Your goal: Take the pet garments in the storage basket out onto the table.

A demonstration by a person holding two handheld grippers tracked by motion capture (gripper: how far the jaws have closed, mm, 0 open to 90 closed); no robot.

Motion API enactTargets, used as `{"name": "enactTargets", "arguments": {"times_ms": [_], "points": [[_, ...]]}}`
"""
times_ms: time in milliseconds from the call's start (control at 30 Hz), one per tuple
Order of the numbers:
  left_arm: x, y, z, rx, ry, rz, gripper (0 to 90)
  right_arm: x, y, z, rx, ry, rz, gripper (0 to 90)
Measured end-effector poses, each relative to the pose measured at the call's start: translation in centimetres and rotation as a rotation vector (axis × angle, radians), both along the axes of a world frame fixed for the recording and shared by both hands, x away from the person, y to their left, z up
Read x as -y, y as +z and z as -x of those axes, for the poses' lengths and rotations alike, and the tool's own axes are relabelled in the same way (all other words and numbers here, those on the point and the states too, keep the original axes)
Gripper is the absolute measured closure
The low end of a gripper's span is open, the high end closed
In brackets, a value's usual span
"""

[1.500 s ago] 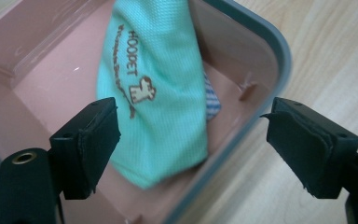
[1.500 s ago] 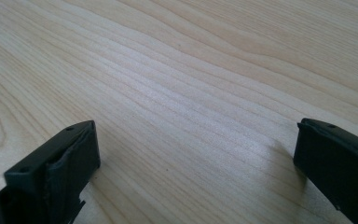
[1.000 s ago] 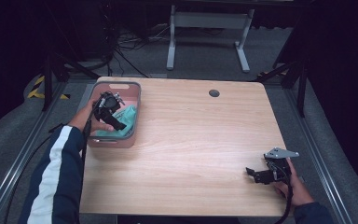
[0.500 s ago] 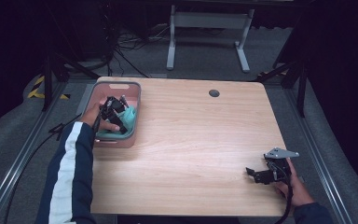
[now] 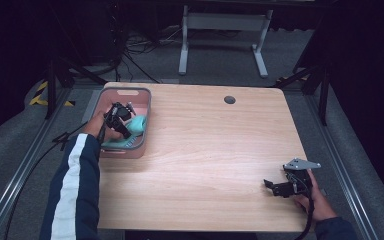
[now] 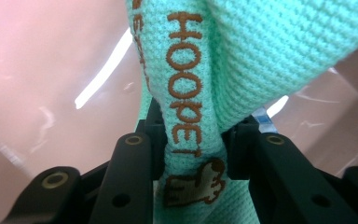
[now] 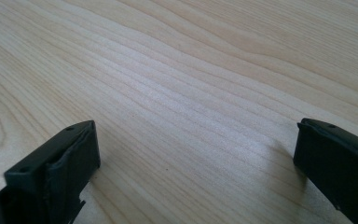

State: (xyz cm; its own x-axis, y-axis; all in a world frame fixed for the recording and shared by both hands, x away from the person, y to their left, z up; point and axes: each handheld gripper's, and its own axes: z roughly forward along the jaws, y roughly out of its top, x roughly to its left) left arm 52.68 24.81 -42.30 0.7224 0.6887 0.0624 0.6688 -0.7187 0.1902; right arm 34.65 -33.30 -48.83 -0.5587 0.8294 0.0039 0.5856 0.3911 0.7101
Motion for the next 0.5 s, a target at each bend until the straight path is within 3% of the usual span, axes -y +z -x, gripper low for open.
{"name": "enactTargets", "arguments": {"times_ms": [133,300,500], "points": [[-0.6,1.2,0.6,0.06,0.034,0.034,70.1,0.0,0.0,0.0,0.0,0.0,0.001,0.6],[-1.6,2.8,1.6,0.133,0.072,0.125,70.5,0.0,0.0,0.0,0.001,-0.002,0.0,0.6],[-2.5,4.2,3.0,0.217,0.104,0.188,70.7,0.0,0.0,0.1,-0.001,-0.006,-0.004,0.7]]}}
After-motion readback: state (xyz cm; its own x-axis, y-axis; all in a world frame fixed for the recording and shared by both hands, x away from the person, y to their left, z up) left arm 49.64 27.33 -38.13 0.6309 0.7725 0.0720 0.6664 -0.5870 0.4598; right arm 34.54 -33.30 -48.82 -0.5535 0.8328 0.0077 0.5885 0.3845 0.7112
